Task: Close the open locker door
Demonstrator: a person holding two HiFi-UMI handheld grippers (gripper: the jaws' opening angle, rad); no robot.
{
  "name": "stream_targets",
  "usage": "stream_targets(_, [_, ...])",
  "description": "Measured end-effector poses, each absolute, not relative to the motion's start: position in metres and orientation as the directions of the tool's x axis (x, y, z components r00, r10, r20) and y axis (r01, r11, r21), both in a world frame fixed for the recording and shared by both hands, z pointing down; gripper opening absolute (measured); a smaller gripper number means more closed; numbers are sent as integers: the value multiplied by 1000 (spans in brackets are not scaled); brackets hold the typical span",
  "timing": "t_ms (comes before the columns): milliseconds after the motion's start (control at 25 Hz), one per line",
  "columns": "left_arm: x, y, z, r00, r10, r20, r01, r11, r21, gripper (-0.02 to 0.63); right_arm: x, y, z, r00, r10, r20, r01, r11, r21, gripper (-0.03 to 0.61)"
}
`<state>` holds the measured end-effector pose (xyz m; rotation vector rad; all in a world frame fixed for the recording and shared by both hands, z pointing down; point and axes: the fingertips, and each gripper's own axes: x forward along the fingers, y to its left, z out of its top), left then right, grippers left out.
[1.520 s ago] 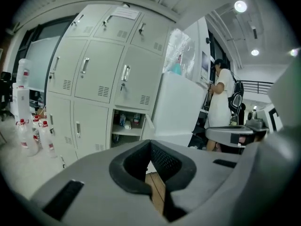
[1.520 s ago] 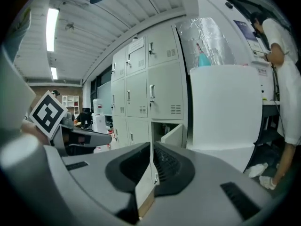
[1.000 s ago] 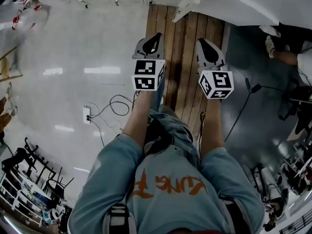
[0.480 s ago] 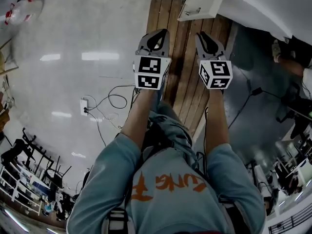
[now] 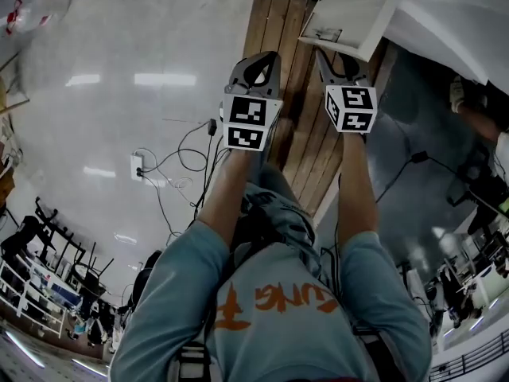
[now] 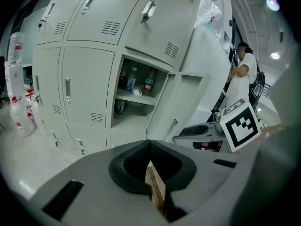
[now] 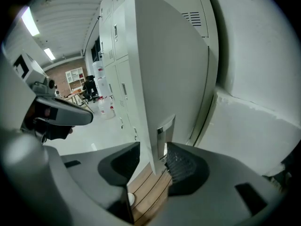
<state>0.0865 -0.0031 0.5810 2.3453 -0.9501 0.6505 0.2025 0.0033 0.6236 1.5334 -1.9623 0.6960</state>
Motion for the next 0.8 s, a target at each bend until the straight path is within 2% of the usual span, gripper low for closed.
stream_targets(440, [78,-24,590,630,-483,608,-752,-573,325,17,173,-26,625,-222,-670,708,-960,278,-37,141])
stream_targets(800, [51,-52,589,591,-538,600,-790,-534,300,18,140,-70,627,-248,-678,692,-948,317,-29,123])
